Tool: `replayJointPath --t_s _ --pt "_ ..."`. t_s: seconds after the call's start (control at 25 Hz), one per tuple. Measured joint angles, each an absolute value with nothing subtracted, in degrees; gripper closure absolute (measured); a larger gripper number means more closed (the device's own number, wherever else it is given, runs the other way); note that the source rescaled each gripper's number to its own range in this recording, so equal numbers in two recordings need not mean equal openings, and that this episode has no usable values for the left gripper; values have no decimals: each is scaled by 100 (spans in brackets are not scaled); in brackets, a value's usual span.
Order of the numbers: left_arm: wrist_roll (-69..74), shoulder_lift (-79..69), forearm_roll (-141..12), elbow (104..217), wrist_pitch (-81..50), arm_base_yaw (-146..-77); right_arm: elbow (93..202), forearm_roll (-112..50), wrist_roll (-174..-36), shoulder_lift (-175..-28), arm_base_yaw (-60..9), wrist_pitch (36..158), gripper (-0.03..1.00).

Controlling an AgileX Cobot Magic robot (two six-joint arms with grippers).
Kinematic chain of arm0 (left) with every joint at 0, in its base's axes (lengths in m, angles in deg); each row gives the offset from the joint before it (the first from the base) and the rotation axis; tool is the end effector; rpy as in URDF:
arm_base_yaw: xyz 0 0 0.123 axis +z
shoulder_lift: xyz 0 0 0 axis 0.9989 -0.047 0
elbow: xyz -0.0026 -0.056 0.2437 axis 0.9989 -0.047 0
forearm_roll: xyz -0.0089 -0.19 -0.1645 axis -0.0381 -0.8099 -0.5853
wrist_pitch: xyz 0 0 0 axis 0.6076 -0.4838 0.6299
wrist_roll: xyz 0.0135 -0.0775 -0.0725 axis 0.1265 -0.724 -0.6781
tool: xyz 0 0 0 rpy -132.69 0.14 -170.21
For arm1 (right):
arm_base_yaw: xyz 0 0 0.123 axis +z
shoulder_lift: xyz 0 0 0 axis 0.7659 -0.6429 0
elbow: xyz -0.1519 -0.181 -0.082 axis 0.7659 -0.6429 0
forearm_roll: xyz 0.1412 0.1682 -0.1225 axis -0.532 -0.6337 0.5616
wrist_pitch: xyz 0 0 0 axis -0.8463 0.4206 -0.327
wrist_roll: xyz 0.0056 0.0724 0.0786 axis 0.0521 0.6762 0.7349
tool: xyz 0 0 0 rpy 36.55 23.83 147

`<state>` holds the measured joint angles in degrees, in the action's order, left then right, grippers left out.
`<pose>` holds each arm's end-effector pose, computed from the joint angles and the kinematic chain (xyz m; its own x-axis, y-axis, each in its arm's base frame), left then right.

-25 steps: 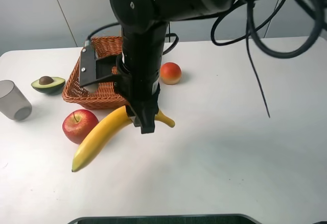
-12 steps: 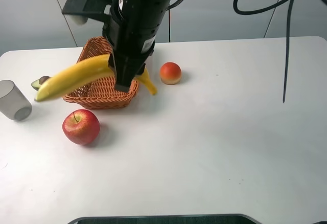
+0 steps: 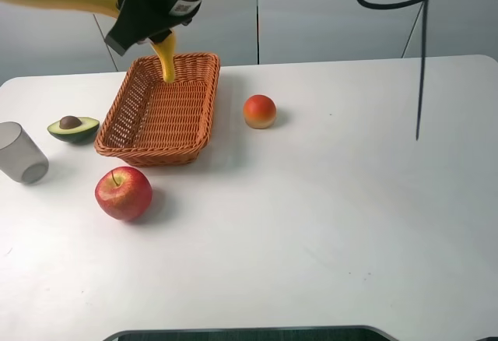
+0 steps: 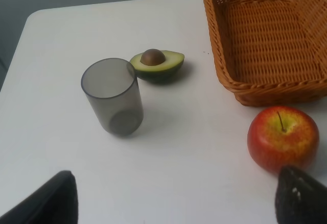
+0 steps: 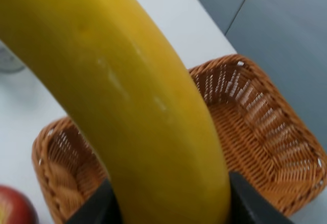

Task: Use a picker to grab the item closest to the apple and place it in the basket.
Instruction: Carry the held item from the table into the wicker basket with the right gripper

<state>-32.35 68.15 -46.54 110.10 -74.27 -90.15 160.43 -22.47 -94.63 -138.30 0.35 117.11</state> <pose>0.0424 0.0051 0.2698 -0.4721 0.0393 -0.8806 -0.0032 0.9989 0.0463 0.2887 0.3470 0.2395 -0.2397 -0.6435 -0.7269 -0.8425 0.5099 -0.1736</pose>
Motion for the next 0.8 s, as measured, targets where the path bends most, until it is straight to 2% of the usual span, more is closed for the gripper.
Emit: replayJointPath --t_s 0.4,0.8 --pt "-3235 6815 -4654 11010 -7427 -9015 17459 -2391 -8717 -15185 -198 11668 94" --pt "-3235 6815 -4654 11010 -7427 -9015 17596 -2377 -7534 -16104 -310 11616 94"
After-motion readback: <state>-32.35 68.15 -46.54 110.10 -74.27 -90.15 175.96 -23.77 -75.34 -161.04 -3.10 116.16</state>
